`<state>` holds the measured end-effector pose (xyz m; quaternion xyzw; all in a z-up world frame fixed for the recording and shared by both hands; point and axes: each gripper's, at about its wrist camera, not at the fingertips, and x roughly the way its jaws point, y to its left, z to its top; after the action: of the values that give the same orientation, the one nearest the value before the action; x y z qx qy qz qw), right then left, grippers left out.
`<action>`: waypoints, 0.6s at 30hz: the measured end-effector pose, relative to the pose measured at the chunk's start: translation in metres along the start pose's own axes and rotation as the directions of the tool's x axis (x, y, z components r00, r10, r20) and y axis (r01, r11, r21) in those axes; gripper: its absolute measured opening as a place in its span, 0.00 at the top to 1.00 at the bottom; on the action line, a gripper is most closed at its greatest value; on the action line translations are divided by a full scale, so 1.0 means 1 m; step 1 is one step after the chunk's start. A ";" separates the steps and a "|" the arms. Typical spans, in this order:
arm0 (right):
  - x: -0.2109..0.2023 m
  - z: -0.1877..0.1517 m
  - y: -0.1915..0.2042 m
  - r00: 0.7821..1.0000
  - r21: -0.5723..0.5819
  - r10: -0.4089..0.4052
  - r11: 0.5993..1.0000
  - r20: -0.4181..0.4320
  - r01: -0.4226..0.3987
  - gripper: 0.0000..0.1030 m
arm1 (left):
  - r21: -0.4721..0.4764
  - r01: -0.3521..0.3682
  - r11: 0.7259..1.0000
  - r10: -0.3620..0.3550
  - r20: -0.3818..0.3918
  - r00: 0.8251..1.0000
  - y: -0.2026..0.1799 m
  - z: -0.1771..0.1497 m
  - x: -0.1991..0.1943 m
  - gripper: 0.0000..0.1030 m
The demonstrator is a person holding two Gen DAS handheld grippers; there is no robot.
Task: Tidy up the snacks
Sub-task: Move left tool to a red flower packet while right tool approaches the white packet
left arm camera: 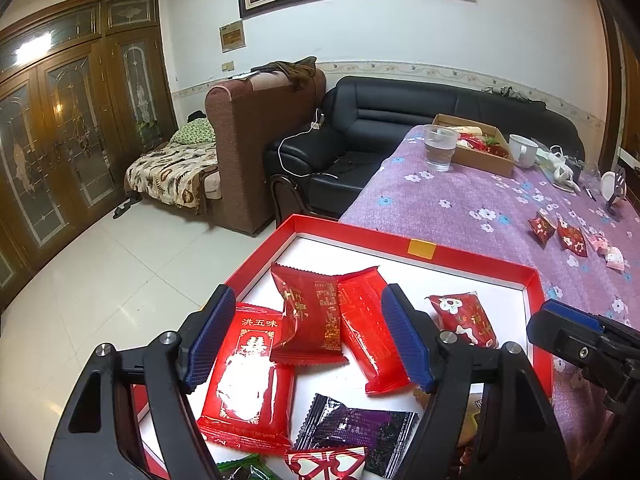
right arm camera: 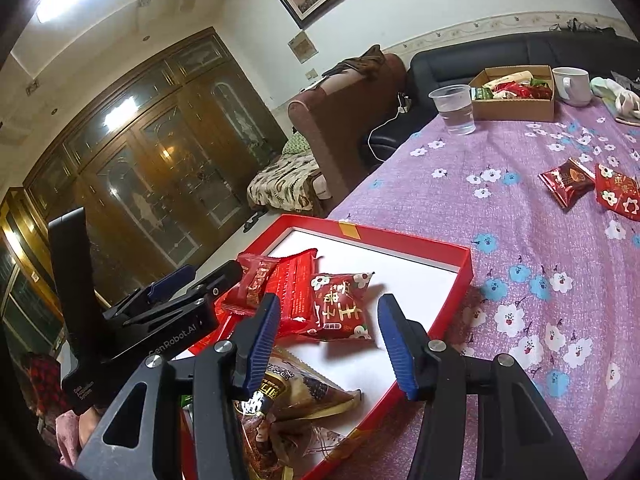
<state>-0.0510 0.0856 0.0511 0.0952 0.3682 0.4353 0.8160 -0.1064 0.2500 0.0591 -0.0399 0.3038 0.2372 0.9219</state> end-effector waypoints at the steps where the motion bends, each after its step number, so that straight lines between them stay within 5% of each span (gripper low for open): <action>1: 0.000 0.000 0.000 1.000 0.001 0.000 1.000 -0.001 0.000 0.49 | 0.000 0.000 1.000 0.000 0.000 1.000 0.000 0.000 0.000 0.27; 12: 0.004 0.000 -0.005 1.000 0.034 -0.009 0.999 -0.024 0.010 0.49 | -0.032 0.004 0.999 -0.004 -0.004 1.000 0.005 0.001 -0.002 0.27; 18: -0.016 0.017 -0.034 0.998 0.115 -0.047 0.992 -0.036 0.051 0.49 | 0.024 -0.001 1.000 -0.001 0.071 0.997 0.003 0.027 -0.023 0.25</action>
<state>-0.0228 0.0556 0.0553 0.1261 0.4084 0.3945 0.8134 -0.1092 0.2493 0.0949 -0.0204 0.2738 0.2347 0.9325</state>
